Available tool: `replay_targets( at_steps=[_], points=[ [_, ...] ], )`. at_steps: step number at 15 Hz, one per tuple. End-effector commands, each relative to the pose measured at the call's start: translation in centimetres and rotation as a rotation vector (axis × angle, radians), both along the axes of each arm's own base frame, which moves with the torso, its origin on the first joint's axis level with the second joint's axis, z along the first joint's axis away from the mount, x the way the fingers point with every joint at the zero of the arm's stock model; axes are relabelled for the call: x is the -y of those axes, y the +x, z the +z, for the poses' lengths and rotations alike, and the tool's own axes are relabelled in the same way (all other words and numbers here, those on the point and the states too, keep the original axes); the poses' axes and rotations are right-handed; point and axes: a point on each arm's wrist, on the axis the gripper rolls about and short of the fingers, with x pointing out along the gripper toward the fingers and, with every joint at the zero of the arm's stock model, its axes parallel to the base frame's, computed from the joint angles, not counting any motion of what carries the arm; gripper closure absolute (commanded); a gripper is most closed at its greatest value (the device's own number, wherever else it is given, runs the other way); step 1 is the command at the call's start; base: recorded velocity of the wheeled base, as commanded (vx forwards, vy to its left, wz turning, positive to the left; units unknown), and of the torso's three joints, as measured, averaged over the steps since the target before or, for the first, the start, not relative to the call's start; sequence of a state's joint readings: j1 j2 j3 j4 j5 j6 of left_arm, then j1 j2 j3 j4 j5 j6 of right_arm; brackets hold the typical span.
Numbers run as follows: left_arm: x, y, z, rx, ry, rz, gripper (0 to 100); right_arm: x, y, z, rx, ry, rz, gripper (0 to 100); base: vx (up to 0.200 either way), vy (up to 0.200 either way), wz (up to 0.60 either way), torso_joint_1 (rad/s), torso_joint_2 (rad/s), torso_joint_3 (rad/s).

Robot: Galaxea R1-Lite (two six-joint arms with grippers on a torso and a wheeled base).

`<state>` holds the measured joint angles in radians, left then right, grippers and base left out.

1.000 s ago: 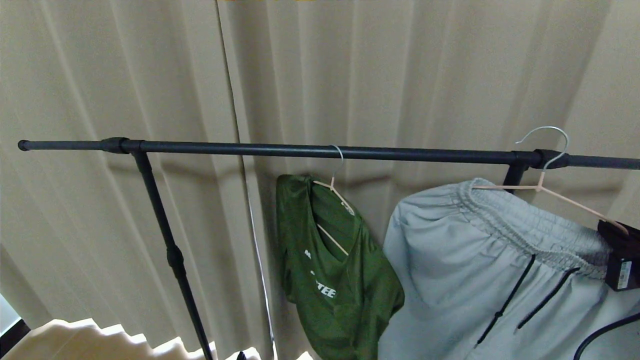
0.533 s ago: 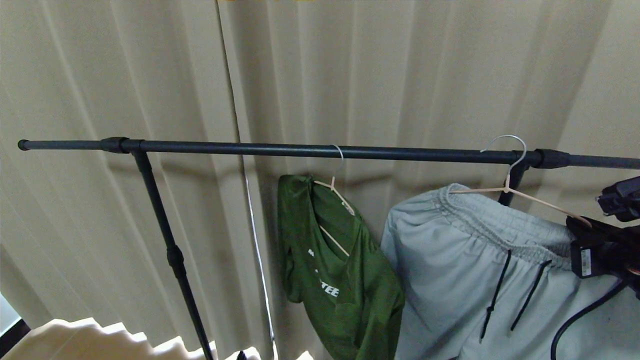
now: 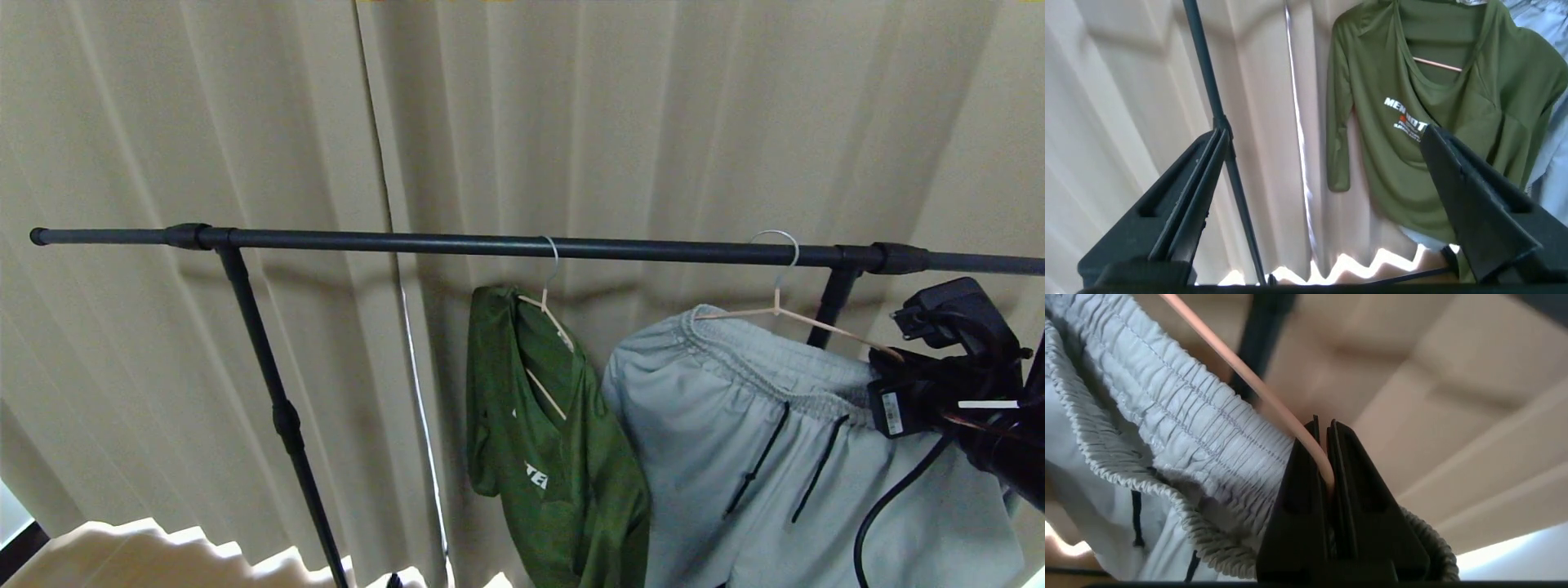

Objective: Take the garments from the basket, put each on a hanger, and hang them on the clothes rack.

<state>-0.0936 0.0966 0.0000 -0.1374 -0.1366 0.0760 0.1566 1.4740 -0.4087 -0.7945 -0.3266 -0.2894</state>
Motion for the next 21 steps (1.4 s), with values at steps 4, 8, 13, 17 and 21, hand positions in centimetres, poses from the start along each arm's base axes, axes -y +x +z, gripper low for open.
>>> replay_targets(
  at_steps=[4, 8, 13, 17, 21],
  points=[
    [0.0, 0.0, 0.0, -0.002, 0.003, -0.003, 0, -1.2, 0.0, -0.8, -0.033, -0.007, 0.049, 100, 0.0, 0.0, 0.0, 0.0, 0.0, 0.0],
    [0.0, 0.0, 0.0, -0.002, 0.001, -0.003, 0, -3.1, -0.5, -1.3, -0.055, -0.012, 0.14, 100, 0.0, 0.0, 0.0, 0.0, 0.0, 0.0],
    [0.0, 0.0, 0.0, -0.002, -0.004, 0.0, 0, -3.7, -0.5, -1.8, -0.078, -0.013, 0.17, 100, 0.0, 0.0, 0.0, 0.0, 0.0, 0.0],
    [0.0, 0.0, 0.0, -0.002, -0.005, 0.0, 0, -5.0, -1.2, -2.3, -0.093, 0.015, 0.24, 0, 0.0, 0.0, 0.0, 0.0, 0.0, 0.0],
    [0.0, 0.0, 0.0, -0.002, -0.005, 0.001, 0, -6.3, -2.1, -2.3, -0.092, 0.121, 0.374, 0, 0.0, 0.0, 0.0, 0.0, 0.0, 0.0]
  ],
)
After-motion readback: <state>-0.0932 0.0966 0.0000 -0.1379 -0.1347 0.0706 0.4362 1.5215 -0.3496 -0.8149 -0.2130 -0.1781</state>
